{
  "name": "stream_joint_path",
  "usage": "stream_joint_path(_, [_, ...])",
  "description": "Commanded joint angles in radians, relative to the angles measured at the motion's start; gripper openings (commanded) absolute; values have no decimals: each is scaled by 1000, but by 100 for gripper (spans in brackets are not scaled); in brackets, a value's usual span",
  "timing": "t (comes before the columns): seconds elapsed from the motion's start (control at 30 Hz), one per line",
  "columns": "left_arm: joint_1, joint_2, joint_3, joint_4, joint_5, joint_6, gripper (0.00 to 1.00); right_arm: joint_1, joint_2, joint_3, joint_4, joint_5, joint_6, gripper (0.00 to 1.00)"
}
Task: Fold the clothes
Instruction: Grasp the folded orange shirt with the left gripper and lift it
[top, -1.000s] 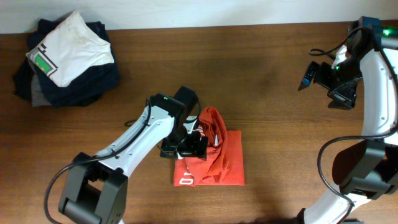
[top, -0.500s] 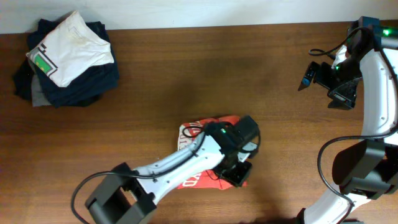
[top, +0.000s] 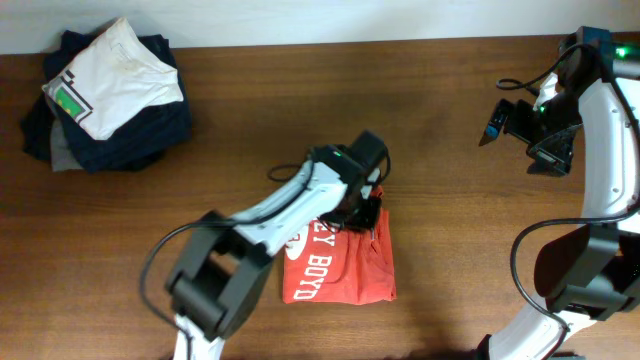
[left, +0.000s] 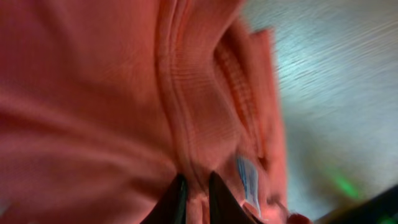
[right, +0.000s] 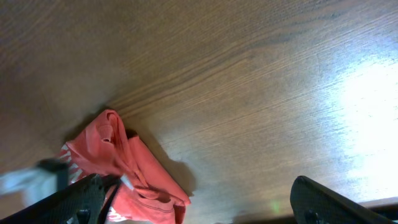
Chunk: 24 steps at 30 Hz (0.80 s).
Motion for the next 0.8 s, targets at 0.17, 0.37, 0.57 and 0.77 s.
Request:
stream_joint_path(0.17, [-123, 64, 57, 69, 174, 39, 7, -6, -10, 13, 0, 9, -7, 99])
stream_joint_path(0.37, [50, 2, 309, -361, -43, 172, 95, -6, -10, 13, 0, 9, -6, 99])
stream_joint_path(0.57, [447, 5, 152, -397, 360, 597, 99, -6, -10, 13, 0, 9, -6, 99])
stream_joint_path(0.77, [338, 5, -268, -46, 598, 567, 99, -6, -10, 13, 0, 9, -7, 99])
